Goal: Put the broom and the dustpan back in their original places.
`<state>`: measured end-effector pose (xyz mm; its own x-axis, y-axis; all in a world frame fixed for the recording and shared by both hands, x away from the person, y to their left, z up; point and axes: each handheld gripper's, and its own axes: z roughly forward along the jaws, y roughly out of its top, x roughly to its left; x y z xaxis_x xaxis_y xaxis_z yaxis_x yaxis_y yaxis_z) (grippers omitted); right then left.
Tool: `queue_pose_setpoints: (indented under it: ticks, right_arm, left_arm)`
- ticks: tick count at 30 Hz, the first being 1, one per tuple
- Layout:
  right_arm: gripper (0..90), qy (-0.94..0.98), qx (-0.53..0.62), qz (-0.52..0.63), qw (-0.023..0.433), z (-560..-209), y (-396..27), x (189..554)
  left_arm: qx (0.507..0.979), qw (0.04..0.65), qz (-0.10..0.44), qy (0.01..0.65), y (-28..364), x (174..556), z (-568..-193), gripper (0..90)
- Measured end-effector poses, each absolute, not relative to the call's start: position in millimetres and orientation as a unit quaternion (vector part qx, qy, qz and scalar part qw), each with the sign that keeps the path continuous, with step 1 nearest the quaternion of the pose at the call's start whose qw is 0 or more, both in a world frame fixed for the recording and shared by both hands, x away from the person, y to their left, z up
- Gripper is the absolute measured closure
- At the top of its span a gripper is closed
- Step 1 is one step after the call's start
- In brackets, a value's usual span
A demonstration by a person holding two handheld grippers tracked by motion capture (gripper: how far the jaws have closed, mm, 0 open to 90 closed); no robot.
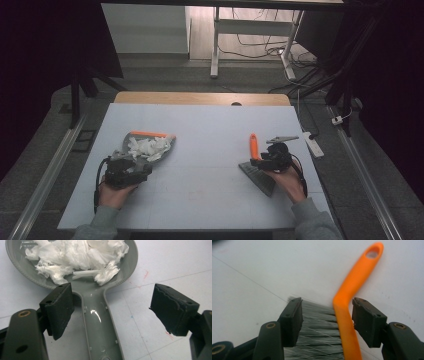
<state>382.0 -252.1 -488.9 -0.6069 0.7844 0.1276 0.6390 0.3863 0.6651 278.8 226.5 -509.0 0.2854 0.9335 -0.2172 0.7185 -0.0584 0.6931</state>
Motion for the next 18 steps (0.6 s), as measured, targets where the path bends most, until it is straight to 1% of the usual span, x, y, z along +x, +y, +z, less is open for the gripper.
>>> queue_pose_setpoints:
  ticks: [12, 18]
  right_arm:
    - [44.6, 0.840, 0.360, 0.392, 0.109, -491, -249, 350]
    - [44.6, 0.845, 0.343, 0.392, 0.120, -494, -252, 333]
  left_arm:
    - [0.765, 0.363, 0.140, 0.513, 223, 276, -509, 20.6]
    - [0.777, 0.372, 0.127, 0.491, 227, 268, -511, 21.1]
